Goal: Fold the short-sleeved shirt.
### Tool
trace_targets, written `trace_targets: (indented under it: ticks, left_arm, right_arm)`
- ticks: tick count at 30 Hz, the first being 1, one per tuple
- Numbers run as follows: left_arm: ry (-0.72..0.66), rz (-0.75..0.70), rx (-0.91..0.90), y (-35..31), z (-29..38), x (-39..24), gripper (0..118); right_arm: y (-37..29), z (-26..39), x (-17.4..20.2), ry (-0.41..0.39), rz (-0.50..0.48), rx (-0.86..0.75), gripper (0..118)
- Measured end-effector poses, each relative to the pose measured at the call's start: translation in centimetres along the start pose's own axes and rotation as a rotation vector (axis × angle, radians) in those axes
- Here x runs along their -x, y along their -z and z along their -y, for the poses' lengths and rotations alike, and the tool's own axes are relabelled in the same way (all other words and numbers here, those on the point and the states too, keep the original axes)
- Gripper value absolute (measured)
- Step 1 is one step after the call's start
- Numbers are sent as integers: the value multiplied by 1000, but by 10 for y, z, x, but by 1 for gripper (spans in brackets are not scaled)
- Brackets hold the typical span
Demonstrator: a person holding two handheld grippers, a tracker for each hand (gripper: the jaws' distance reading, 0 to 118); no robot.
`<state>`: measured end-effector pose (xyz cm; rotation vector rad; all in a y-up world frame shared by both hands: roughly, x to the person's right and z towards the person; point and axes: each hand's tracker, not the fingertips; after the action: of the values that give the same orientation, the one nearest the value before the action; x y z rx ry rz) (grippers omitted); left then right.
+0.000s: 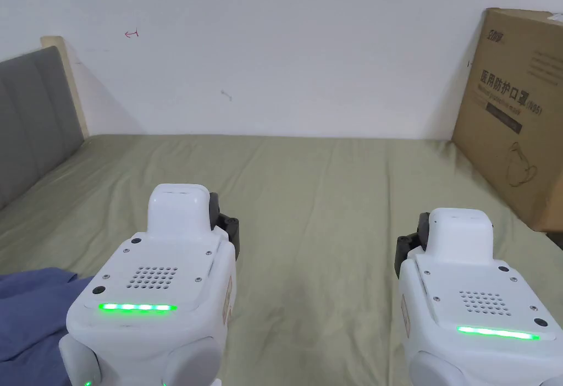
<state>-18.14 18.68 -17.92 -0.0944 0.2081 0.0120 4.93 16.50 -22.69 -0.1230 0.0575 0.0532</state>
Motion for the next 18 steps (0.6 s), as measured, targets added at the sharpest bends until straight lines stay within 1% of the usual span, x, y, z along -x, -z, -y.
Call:
trace_targets:
  ticks: [6,9,12,16,18]
  left_arm:
    - [16,3,12,2,-2,1,0]
    - [-8,-3,18,1,-5,9,0]
    - [-16,-55,11,-7,-8,27,0]
    - [-28,-161,9,-24,-13,66,0]
    - [-30,-236,9,-38,-15,88,0]
  right_arm:
    - [0,-2,3,-14,-14,1,0]
    - [2,-6,9,-8,-48,7,0]
    - [7,-12,26,-7,-115,8,0]
    - [10,-18,60,17,-263,17,0]
    - [9,-19,82,-3,-329,20,0]
